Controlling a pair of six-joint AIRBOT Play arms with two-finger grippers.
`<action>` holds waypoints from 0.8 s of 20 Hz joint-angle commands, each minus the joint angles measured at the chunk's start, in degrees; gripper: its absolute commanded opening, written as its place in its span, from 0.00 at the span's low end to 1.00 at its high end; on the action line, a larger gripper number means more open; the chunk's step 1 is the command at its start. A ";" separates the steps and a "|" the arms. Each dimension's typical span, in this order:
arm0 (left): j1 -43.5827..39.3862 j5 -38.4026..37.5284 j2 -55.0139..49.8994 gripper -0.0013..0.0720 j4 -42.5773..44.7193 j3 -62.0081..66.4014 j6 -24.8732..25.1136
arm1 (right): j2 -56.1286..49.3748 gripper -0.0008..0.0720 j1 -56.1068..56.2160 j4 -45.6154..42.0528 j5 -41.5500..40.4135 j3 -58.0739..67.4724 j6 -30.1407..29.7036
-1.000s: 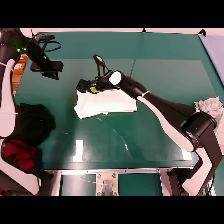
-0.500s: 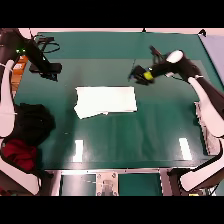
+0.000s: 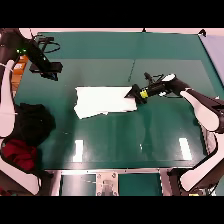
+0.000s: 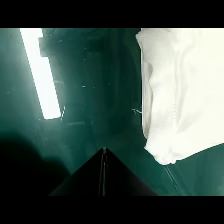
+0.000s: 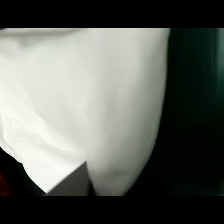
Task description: Fold the shirts.
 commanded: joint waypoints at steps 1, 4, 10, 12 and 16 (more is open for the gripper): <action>0.00 -0.76 0.02 0.04 -0.02 0.00 -0.28 | -0.83 0.03 1.92 7.50 2.23 6.21 -1.81; 0.00 -1.22 0.02 0.04 -0.02 0.00 -0.46 | 3.98 0.03 -1.81 6.75 5.09 13.84 0.85; 0.00 -1.73 0.02 0.04 -0.02 0.00 -0.46 | 20.28 0.03 -23.12 5.55 7.32 18.18 6.23; 0.00 -1.73 0.02 0.04 -0.02 0.00 -0.46 | 22.84 0.03 -31.52 4.26 7.87 18.21 7.93; 0.00 -1.73 0.02 0.04 0.00 0.00 -0.46 | 23.45 0.03 -48.28 4.07 8.76 18.18 8.11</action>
